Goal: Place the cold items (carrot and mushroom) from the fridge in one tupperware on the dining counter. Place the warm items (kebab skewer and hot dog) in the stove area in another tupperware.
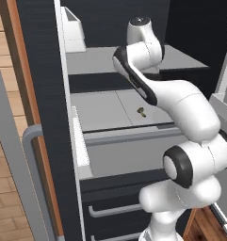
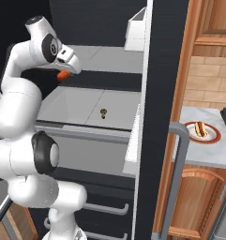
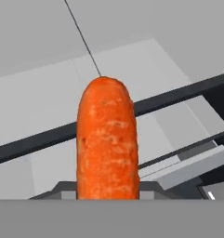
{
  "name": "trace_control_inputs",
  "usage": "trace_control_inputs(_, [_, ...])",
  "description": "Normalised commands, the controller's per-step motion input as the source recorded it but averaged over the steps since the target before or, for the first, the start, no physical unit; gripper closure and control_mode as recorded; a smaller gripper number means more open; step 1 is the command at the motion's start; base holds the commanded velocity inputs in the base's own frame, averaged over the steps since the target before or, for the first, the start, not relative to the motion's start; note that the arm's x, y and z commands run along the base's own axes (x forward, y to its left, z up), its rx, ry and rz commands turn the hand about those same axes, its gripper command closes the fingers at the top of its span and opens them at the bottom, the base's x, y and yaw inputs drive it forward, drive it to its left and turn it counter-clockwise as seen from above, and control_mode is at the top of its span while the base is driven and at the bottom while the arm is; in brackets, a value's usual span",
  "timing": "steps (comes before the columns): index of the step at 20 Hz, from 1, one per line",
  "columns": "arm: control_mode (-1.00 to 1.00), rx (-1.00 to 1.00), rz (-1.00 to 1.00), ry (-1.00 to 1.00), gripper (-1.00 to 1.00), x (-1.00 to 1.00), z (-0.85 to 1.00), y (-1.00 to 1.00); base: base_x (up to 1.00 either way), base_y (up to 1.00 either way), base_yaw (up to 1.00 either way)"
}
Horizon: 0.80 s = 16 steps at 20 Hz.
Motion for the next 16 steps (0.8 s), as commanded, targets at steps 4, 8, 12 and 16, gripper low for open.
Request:
trace_control_inputs(4, [-1.00,0.03,0.09,-0.01,1.00,-1.00,0.00,-0.34,0.00,0.00,0.00])
trace_control_inputs(8, [-1.00,0.01,0.16,0.00,1.00,-1.00,0.03,-0.30,0.00,0.00,0.00])
trace_control_inputs(12, [-1.00,-0.01,0.26,0.00,1.00,-1.00,0.00,-0.13,0.00,0.00,0.00])
trace_control_inputs(16, [-1.00,-0.07,0.31,0.00,1.00,-1.00,0.00,0.00,0.00,0.00,0.00])
